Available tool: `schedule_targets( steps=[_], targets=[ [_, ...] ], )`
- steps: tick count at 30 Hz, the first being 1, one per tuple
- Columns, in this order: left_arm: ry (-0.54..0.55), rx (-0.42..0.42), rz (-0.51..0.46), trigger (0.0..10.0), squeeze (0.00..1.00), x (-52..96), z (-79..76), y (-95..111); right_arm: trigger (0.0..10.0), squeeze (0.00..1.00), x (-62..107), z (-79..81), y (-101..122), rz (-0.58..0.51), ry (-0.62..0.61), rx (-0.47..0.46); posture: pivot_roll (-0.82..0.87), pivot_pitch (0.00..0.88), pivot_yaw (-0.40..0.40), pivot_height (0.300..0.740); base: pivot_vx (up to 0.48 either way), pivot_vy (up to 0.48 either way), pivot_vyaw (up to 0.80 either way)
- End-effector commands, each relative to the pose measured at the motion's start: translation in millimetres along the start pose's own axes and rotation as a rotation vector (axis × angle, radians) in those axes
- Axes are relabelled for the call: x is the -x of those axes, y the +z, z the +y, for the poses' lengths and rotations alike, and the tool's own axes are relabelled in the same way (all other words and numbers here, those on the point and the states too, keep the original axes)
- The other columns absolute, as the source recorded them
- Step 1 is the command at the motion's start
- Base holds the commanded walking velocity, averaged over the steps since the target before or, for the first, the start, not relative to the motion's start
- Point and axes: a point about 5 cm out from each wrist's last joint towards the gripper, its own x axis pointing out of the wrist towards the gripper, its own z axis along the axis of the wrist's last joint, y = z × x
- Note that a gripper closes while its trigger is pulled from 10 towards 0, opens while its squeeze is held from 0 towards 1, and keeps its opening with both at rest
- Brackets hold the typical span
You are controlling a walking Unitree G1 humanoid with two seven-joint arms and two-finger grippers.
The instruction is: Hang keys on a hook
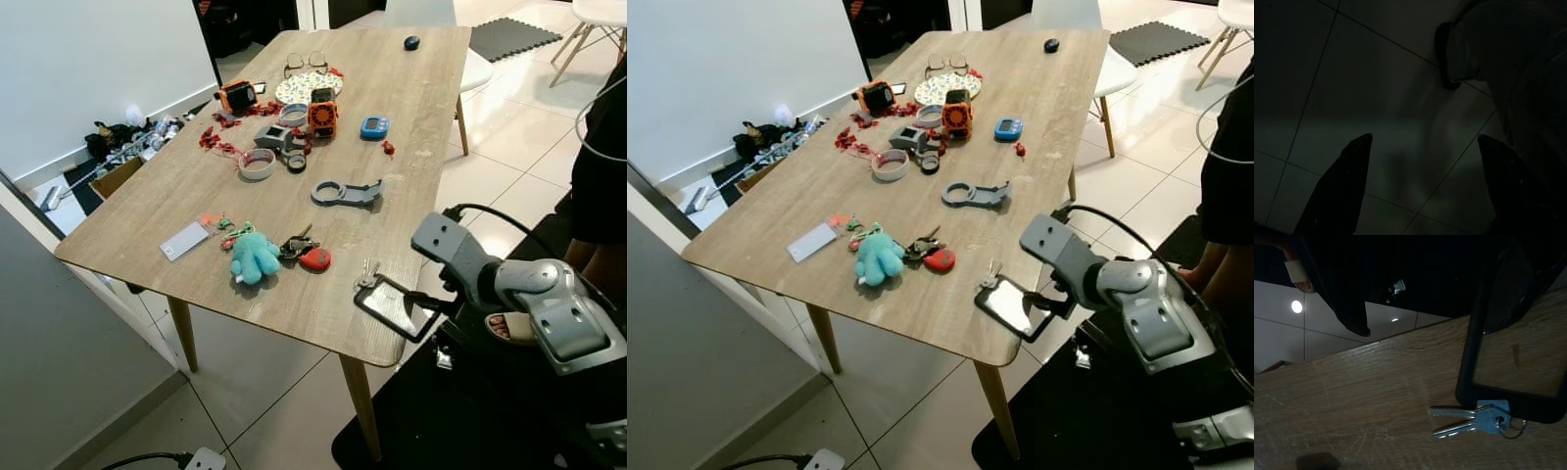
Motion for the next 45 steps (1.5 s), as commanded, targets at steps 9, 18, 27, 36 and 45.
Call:
schedule_targets(
  steps=[9, 18, 27, 36, 45],
  targets=[
    [-0.016, 0.005, 0.033, 10.0, 0.00, 1.0, -2.1, -10, 10.0, 0.00, 1.3, 9.1, -4, -0.127, 0.061, -0.174, -0.13, 0.136, 0.137, 0.740, 0.000, 0.000, 0.00],
    [-0.019, 0.002, 0.030, 10.0, 0.00, 0.3, -3.1, -8, 10.0, 0.00, 26.2, 3.2, 3, -0.442, 0.087, -0.393, -0.14, 0.128, 0.131, 0.740, 0.000, 0.000, 0.00],
    [-0.021, 0.002, 0.036, 10.0, 0.00, 0.8, -2.7, -10, 10.0, 0.00, 57.6, 2.7, -31, -0.508, 0.100, -0.598, -0.15, 0.132, 0.136, 0.740, 0.000, 0.000, 0.00],
    [-0.020, -0.003, 0.039, 10.0, 0.00, 1.0, -1.8, -9, 10.0, 0.00, 64.5, 18.3, -70, -0.542, 0.098, -0.806, -0.16, 0.136, 0.148, 0.740, 0.000, 0.000, 0.00],
    [-0.015, -0.009, 0.045, 10.0, 0.00, 0.9, -1.5, -9, 10.0, 0.00, 50.9, 44.6, -65, -0.724, 0.236, -0.907, -0.16, 0.135, 0.154, 0.740, 0.000, 0.000, 0.00]
  ],
)
